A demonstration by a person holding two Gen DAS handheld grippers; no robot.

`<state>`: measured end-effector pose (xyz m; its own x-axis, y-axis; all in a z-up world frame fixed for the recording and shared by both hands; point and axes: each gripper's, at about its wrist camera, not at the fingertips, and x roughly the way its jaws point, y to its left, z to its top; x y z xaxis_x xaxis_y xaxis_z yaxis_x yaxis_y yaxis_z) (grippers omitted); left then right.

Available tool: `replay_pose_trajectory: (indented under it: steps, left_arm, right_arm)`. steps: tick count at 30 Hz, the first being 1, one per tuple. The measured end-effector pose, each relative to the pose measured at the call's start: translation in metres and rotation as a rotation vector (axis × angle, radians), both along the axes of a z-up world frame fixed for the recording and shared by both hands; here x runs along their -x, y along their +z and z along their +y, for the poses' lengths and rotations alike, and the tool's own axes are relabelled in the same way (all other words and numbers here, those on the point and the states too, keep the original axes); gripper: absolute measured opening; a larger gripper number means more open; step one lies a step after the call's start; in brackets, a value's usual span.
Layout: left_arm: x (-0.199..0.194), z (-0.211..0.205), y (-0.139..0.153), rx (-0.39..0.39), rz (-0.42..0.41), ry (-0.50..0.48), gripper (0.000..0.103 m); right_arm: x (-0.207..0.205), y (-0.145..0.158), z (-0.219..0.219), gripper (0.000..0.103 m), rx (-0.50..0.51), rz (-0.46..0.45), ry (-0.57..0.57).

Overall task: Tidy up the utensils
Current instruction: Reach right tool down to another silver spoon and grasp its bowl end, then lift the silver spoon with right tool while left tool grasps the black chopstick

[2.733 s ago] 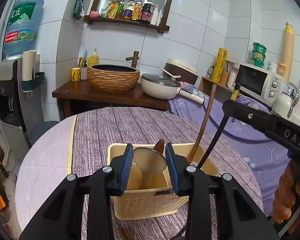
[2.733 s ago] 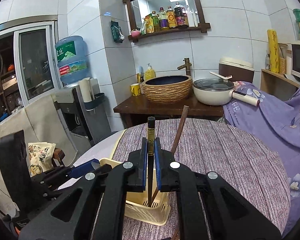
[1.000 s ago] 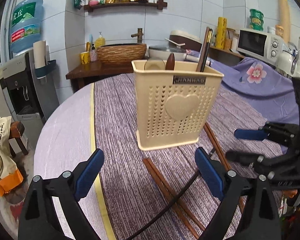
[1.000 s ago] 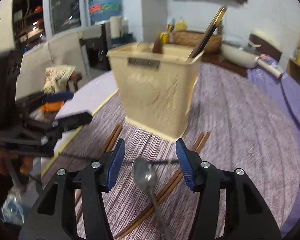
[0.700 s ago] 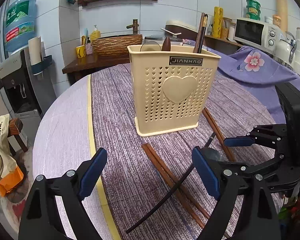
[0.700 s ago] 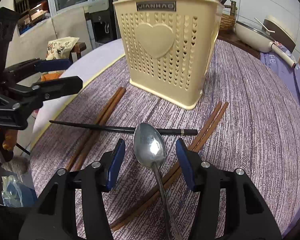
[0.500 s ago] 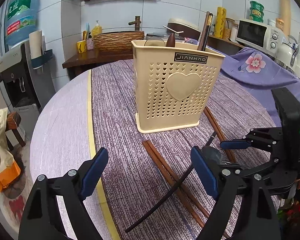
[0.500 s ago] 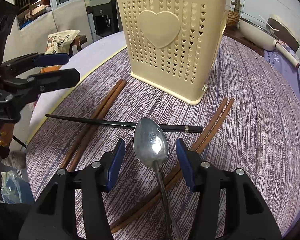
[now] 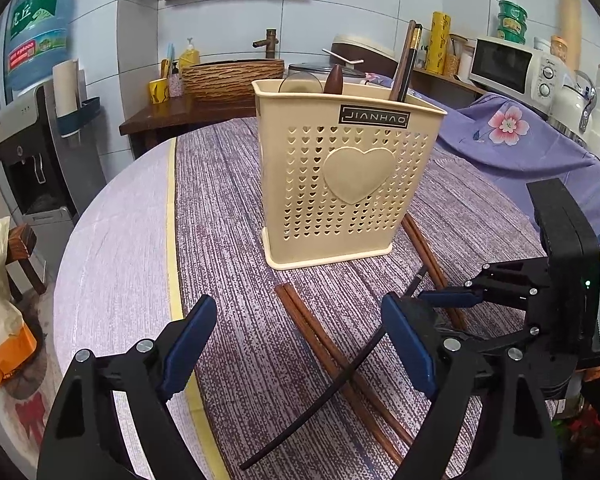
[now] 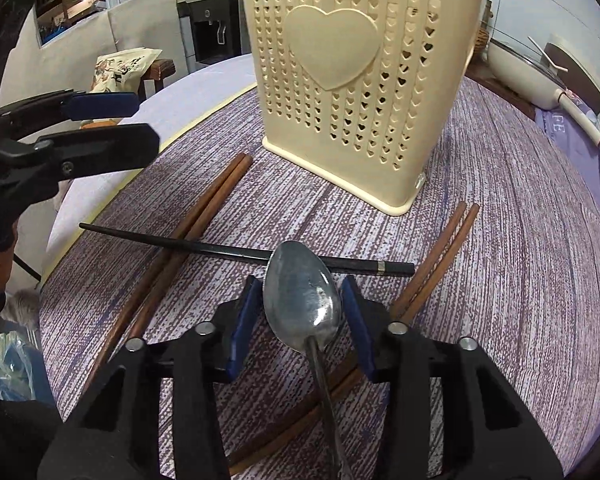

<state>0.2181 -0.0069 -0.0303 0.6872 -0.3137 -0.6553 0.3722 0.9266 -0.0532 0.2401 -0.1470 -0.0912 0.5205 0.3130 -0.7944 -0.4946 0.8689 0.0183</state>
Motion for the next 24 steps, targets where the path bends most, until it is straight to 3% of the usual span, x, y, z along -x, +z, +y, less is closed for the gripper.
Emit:
replay_pose_trajectory:
  steps: [7, 13, 24]
  left_arm:
    - [0.0, -0.011, 0.0, -0.017, 0.004, -0.028, 0.082]
    - [0.004, -0.035, -0.007, -0.052, 0.026, -0.101, 0.078]
    - [-0.01, -0.1, -0.029, -0.217, 0.094, -0.222, 0.058]
  right_arm:
    - [0.0, 0.006, -0.011, 0.039, -0.047, -0.009, -0.034]
    - [0.002, 0.04, -0.05, 0.039, -0.14, -0.07, -0.143]
    - [0.016, 0.086, -0.107, 0.039, -0.281, -0.154, -0.276]
